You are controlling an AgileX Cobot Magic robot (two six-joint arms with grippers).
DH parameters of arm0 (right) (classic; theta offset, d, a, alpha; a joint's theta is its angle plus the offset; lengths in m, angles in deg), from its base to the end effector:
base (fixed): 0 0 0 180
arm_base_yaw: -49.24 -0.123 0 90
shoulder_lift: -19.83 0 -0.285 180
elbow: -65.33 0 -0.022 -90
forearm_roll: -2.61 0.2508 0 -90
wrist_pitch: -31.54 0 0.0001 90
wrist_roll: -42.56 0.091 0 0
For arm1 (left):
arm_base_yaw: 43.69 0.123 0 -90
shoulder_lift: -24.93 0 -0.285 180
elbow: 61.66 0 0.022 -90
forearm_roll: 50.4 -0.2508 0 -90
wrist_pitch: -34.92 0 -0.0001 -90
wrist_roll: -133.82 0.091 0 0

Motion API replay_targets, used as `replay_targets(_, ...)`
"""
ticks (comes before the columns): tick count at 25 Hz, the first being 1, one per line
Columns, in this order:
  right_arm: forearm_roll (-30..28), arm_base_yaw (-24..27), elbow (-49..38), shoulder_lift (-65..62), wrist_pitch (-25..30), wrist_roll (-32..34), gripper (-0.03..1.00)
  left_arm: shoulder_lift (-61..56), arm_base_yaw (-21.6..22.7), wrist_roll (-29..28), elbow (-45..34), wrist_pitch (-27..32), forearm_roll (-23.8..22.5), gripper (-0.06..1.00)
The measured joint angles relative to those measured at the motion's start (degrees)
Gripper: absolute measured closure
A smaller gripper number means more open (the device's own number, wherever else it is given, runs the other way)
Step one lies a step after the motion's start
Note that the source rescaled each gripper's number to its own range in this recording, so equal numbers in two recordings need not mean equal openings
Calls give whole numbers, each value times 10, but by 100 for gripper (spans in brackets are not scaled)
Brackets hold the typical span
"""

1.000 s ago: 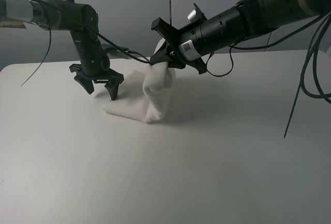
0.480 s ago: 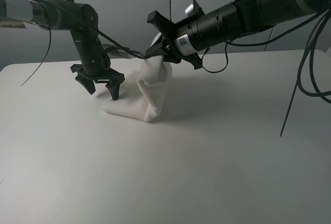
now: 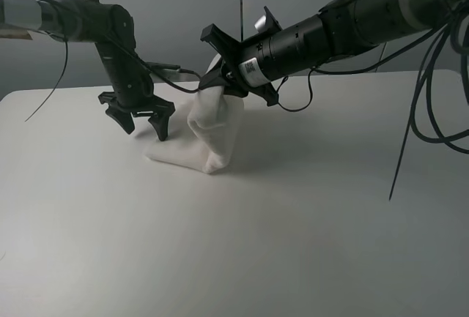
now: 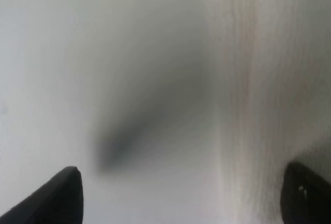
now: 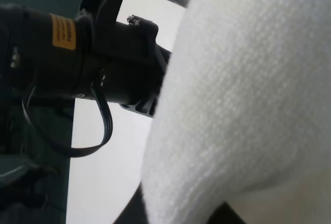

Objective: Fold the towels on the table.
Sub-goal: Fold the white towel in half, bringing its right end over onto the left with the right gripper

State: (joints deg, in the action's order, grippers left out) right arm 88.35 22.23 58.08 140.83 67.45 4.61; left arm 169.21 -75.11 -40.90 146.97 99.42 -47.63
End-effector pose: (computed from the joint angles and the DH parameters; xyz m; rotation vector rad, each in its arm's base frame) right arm 0.3435 0.2349 0.1806 0.0697 2.5229 1.3231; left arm 0.3962 -0.2467 0.1097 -0.9539 -2.9795 0.0655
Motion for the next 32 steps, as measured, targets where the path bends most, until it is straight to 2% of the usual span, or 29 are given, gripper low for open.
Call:
replay_targets(7, 4, 0, 0, 2, 12, -4, 95, 0, 0, 38, 0, 9, 41, -4)
replay_targets(13, 4, 0, 0, 2, 22, -4, 95, -4, 7, 61, 15, 22, 50, -4)
replay_targets(21, 6, 0, 0, 2, 23, -4, 95, -45, 59, 79, 63, 45, 105, -4)
replay_targets(32, 10, -2, 0, 2, -13, -4, 95, -112, 63, 109, 73, 50, 109, -4)
